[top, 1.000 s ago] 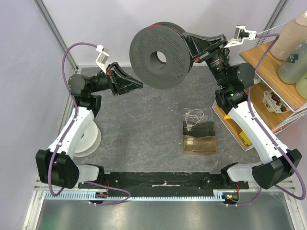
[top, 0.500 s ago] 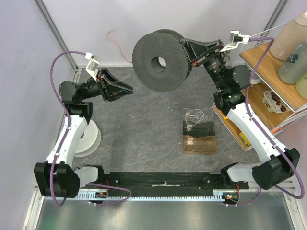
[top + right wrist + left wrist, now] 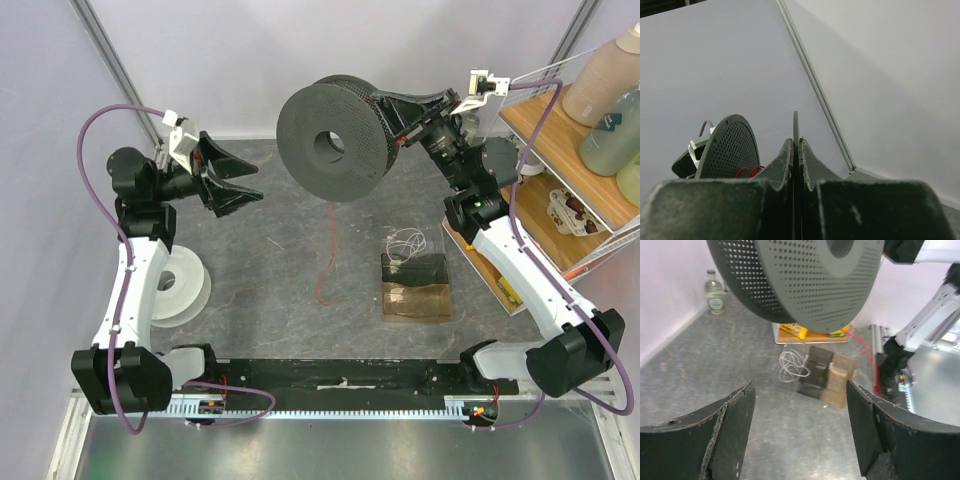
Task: Wrap the cables
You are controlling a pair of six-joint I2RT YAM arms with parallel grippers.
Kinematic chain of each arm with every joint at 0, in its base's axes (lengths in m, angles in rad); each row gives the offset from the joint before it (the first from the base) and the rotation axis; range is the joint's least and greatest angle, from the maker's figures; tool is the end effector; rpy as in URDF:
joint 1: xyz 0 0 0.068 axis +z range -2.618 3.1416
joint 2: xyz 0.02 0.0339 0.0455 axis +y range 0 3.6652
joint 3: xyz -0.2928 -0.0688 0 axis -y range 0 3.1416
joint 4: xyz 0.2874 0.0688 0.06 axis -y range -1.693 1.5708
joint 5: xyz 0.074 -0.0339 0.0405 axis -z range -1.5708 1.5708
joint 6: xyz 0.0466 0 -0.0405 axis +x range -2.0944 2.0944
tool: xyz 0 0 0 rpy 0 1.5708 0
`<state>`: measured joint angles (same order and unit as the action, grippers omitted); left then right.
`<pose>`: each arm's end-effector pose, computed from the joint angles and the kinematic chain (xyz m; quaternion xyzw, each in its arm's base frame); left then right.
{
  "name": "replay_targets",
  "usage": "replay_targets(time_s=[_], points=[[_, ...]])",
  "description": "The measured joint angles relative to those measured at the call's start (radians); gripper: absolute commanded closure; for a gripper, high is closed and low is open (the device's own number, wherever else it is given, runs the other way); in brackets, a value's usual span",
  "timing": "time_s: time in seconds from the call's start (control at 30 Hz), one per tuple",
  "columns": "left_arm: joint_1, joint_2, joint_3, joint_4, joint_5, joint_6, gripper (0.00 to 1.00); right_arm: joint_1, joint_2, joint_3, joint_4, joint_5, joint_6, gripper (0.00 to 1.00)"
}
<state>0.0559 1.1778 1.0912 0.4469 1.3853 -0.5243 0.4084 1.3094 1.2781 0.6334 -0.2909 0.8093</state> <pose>0.2788 -0.0303 0.4480 0.3780 0.5698 -0.5003 0.5313 0.2987 0.1438 0.5145 -0.0340 0.4770 0.5562 0.6797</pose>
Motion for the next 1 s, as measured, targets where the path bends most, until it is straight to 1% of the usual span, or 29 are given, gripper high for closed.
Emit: replay_targets(time_s=[0.13, 0.23, 0.33, 0.43, 0.5, 0.6, 0.73, 0.83, 1.0], points=[[0.005, -0.009, 0.042, -0.328, -0.011, 0.458, 0.19, 0.000, -0.004, 0.027, -0.005, -0.042, -0.007, 1.00], [0.005, -0.012, 0.038, -0.484, -0.026, 0.692, 0.19, 0.000, -0.004, 0.067, -0.004, -0.077, -0.006, 1.00], [0.005, -0.011, 0.011, -0.587, -0.032, 0.862, 0.19, 0.000, -0.004, 0.117, 0.003, -0.103, -0.005, 1.00], [0.005, -0.006, -0.008, -0.618, -0.041, 0.934, 0.19, 0.000, -0.004, 0.162, 0.010, -0.115, 0.000, 1.00], [0.002, 0.003, -0.018, -0.610, -0.047, 0.954, 0.19, 0.000, -0.001, 0.196, 0.018, -0.120, 0.005, 1.00], [-0.002, 0.013, -0.049, -0.544, -0.063, 0.953, 0.19, 0.000, 0.011, 0.246, 0.028, -0.117, 0.010, 1.00], [-0.014, 0.027, -0.099, -0.414, -0.083, 0.901, 0.19, 0.000, 0.049, 0.315, 0.040, -0.105, 0.029, 1.00], [-0.076, 0.047, -0.116, -0.369, -0.085, 0.883, 0.19, 0.006, 0.072, 0.334, 0.043, -0.093, 0.045, 1.00], [-0.252, 0.062, -0.143, -0.349, -0.091, 0.881, 0.18, 0.019, 0.098, 0.346, 0.032, -0.085, 0.057, 1.00]])
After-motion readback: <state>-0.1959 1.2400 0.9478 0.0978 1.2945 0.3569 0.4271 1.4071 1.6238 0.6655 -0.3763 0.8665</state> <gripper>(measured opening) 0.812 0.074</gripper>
